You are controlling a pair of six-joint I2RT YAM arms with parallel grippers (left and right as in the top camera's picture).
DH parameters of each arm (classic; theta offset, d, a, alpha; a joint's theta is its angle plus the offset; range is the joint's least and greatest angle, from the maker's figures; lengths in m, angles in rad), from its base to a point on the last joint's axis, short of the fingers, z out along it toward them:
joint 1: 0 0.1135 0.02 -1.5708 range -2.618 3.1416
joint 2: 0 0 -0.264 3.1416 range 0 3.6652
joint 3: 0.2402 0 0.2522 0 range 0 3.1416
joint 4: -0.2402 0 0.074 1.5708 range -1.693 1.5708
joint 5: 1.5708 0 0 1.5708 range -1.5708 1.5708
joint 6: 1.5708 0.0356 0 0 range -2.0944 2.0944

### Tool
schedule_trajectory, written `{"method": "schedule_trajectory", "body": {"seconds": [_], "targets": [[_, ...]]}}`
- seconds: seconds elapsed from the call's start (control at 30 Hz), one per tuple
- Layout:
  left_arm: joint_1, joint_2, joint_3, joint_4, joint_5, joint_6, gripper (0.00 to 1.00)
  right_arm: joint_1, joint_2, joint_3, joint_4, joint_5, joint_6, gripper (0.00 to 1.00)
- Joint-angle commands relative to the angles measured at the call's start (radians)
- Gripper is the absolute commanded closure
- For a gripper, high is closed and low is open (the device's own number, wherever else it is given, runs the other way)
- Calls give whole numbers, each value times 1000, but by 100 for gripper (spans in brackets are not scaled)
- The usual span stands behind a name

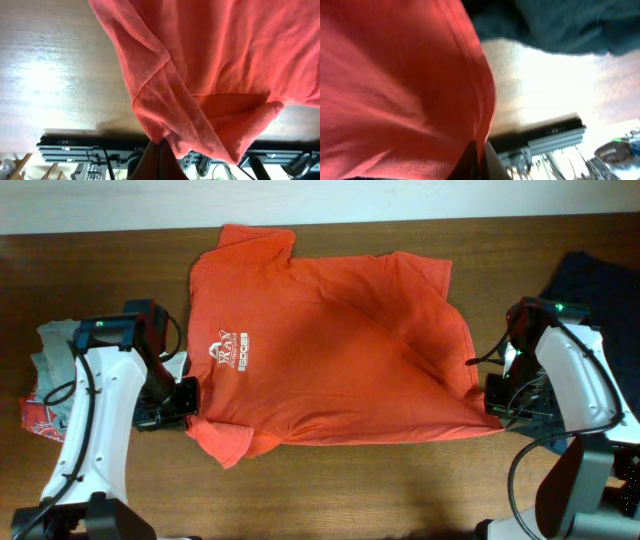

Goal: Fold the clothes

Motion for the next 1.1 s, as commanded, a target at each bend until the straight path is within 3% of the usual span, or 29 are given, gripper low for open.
{"method": "schedule_trajectory", "body": {"seconds": [0.0,0.17,0.4,0.73,1.07], "targets": [[3,-11,-16,91,-14,-30,100,-9,-32,-10,80,-18,16,96],[3,-6,-17,293,-15,-110,100,-5,-31,-10,326,-77,14,96],[3,43,-17,439,-33,-157,100,-5,-26,-10,571,-78,12,95],[3,174,-17,514,-78,-190,100,27,48,-10,702,-169,-57,95],[3,191,-17,647,-101,-198,100,60,120,-11,768,-159,-72,91]]}}
